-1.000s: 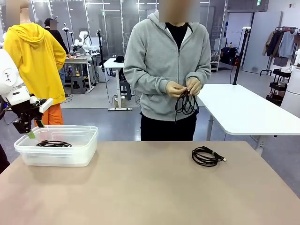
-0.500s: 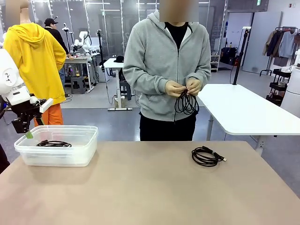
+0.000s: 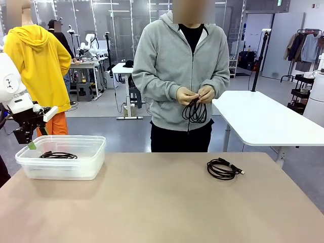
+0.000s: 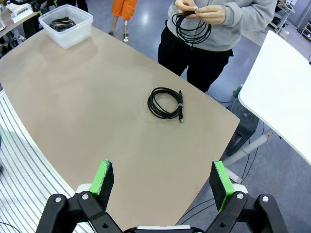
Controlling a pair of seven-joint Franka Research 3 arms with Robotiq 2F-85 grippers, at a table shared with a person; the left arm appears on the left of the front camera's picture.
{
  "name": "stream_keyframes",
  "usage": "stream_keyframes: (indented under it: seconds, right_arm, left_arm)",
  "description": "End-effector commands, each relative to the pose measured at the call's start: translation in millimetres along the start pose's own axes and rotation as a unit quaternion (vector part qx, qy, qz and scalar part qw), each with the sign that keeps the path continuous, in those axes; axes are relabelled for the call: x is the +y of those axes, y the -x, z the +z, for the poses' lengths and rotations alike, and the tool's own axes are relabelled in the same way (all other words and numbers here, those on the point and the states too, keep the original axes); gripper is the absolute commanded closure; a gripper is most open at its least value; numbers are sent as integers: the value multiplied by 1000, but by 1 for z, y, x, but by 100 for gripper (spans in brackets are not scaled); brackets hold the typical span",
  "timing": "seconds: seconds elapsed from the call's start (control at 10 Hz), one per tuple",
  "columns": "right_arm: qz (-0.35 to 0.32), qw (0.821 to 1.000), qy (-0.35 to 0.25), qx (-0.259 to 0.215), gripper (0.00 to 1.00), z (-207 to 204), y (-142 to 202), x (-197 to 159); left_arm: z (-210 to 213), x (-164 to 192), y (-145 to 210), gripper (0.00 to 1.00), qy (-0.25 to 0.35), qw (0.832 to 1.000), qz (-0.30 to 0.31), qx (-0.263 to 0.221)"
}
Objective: Organize and store the cables.
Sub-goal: Place the USB Extension Cable into the Organizing box.
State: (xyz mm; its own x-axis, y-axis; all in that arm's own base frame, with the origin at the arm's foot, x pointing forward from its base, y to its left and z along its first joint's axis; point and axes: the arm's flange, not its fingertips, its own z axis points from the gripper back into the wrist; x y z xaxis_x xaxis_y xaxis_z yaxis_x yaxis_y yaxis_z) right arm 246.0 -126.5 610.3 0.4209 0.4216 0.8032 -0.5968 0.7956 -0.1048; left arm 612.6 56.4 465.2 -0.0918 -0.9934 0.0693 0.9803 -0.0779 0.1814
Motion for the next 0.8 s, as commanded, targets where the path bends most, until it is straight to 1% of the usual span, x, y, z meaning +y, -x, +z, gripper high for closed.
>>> stream_keyframes:
  seconds: [0.0, 0.6, 0.7]
  right_arm:
    - [-1, 1000, 0, 0, 0, 0, 1, 0]
    - [-1, 1000, 0, 0, 0, 0, 1, 0]
    - [-1, 1000, 0, 0, 0, 0, 1, 0]
  left_arm:
    - [0, -1, 2, 0, 1, 1000, -3, -4]
    - [0, 0, 0, 1, 0, 1000, 0, 0]
    - [31, -1, -7, 0, -21, 1000, 4, -12]
